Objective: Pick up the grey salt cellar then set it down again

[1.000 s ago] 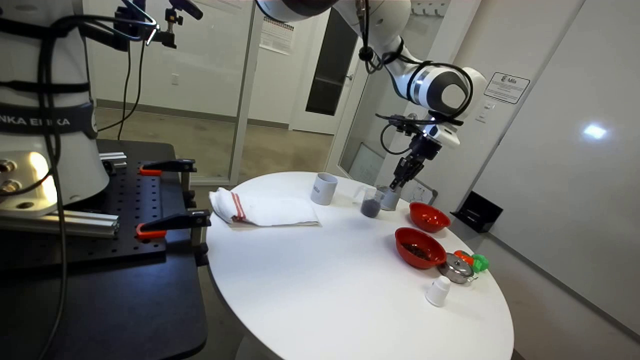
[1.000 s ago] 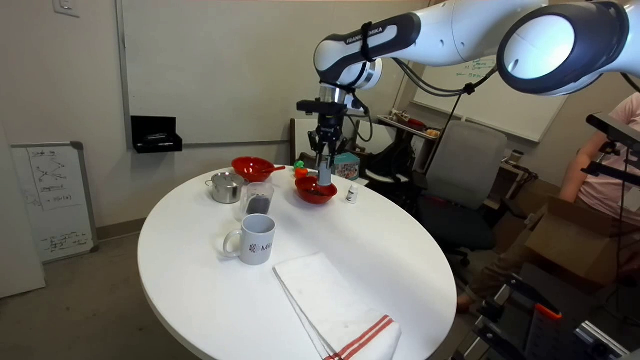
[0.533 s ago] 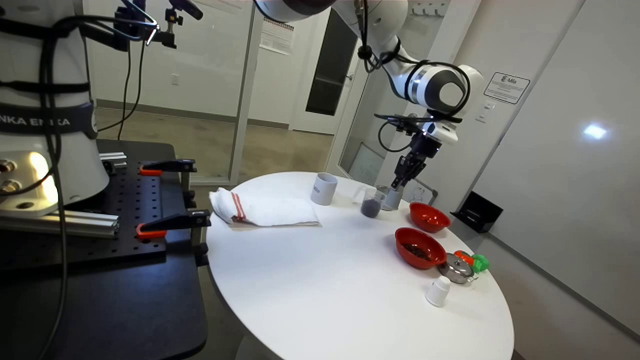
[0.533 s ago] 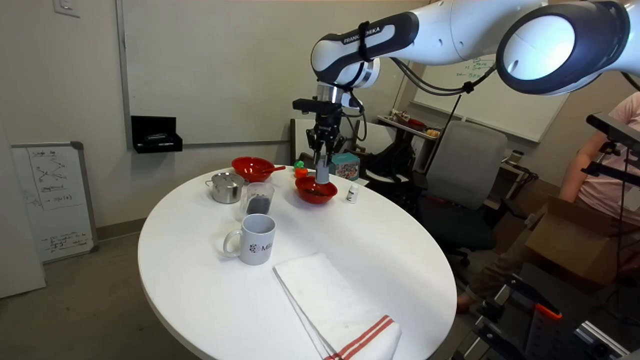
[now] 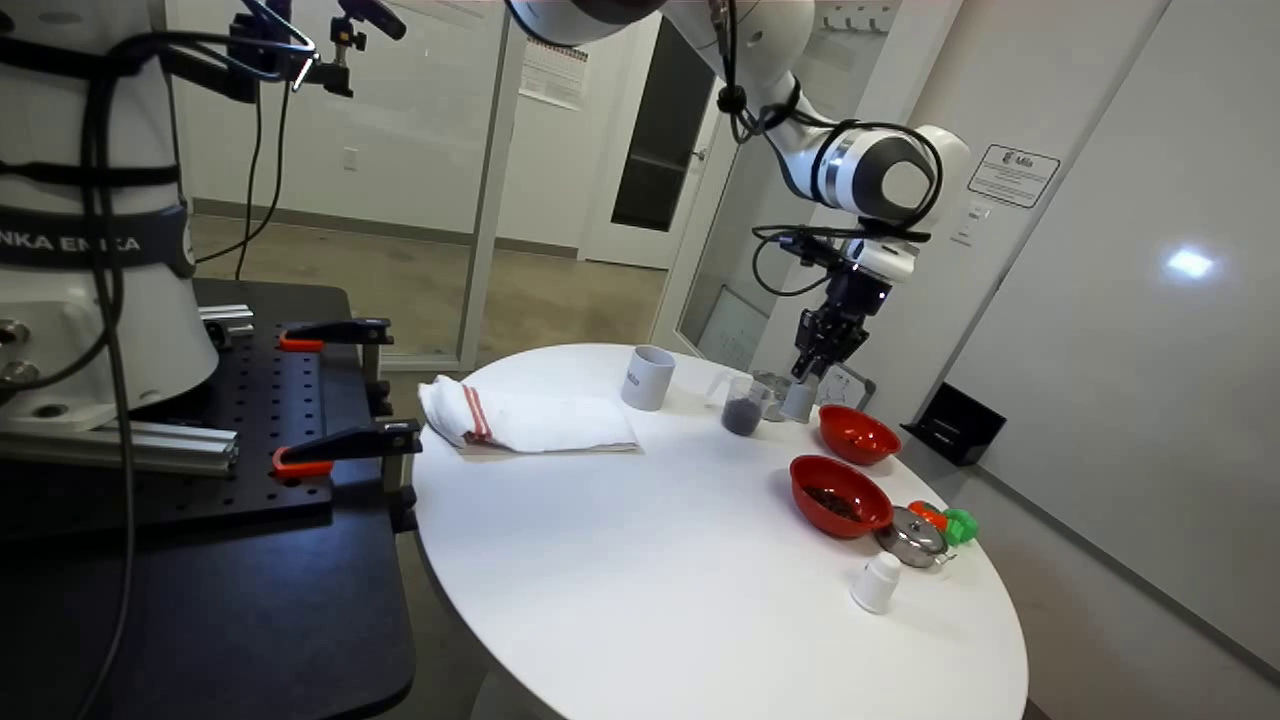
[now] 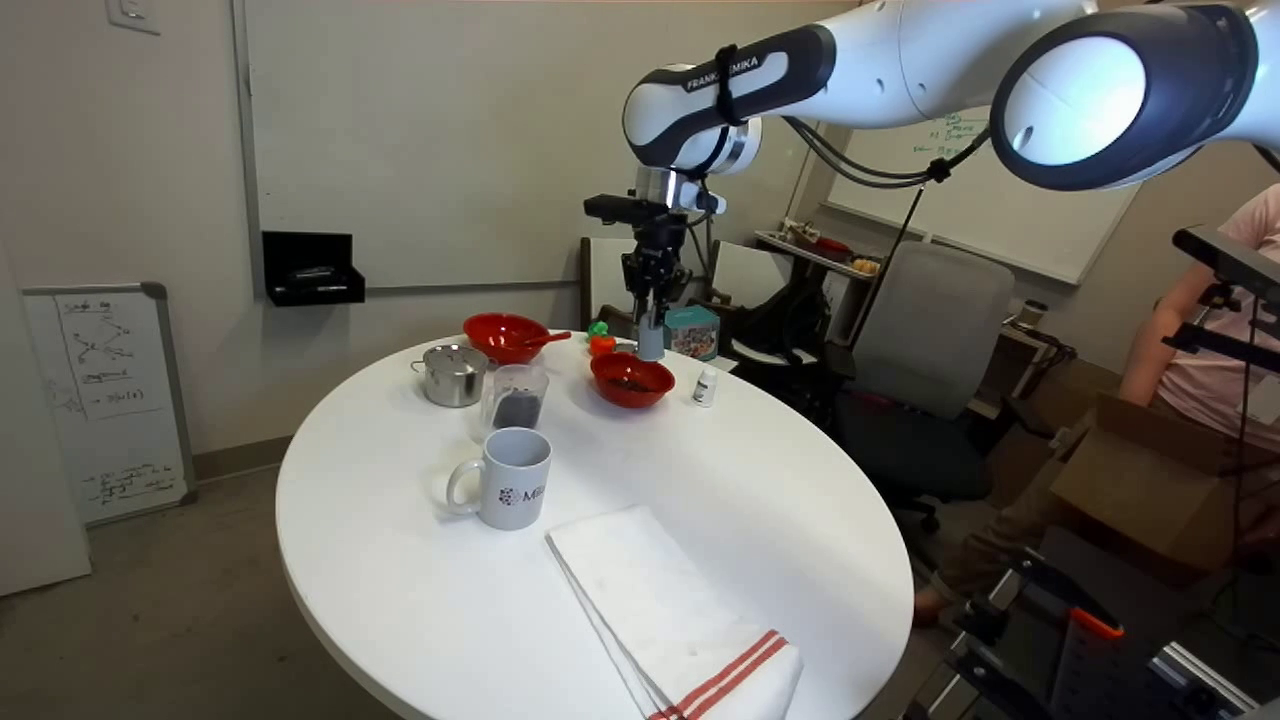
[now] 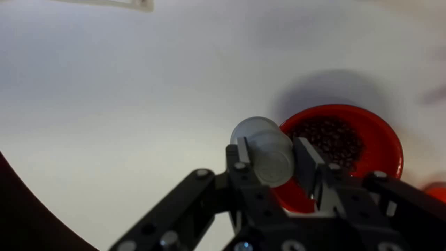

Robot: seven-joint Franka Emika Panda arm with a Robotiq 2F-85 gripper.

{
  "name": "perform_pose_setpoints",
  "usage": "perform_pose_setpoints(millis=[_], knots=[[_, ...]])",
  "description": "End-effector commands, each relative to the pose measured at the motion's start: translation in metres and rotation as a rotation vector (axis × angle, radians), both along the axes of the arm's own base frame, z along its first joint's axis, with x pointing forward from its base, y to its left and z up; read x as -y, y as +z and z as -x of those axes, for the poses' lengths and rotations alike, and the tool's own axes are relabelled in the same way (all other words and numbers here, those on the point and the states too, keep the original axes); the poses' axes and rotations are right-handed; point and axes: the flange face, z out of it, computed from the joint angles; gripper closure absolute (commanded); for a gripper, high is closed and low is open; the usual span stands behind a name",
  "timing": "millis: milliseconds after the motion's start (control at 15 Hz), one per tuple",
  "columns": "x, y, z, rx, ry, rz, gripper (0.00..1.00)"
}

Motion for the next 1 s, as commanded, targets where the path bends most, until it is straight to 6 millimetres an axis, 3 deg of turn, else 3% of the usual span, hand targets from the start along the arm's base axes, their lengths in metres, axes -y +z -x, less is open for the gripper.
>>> perform_pose_setpoints(millis=[0,200,400,800,867,933], knots=[[-0.001,0.012,-0.001,0.033,-0.181,0.075,0.9],[-0.004,0.013,-0.003,0.06,-0.338,0.081,0.9],[-0.011,0.013,-0.003,0.049,-0.385,0.063,0.9],[-0.018,0.014,-0.005,0.066,-0.295,0.022,0.9],[-0.015,0.006,-0.006,0.05,-0.336,0.058,0.65],[-0.017,0.007,-0.007,0.055,-0.321,0.052,0.65]])
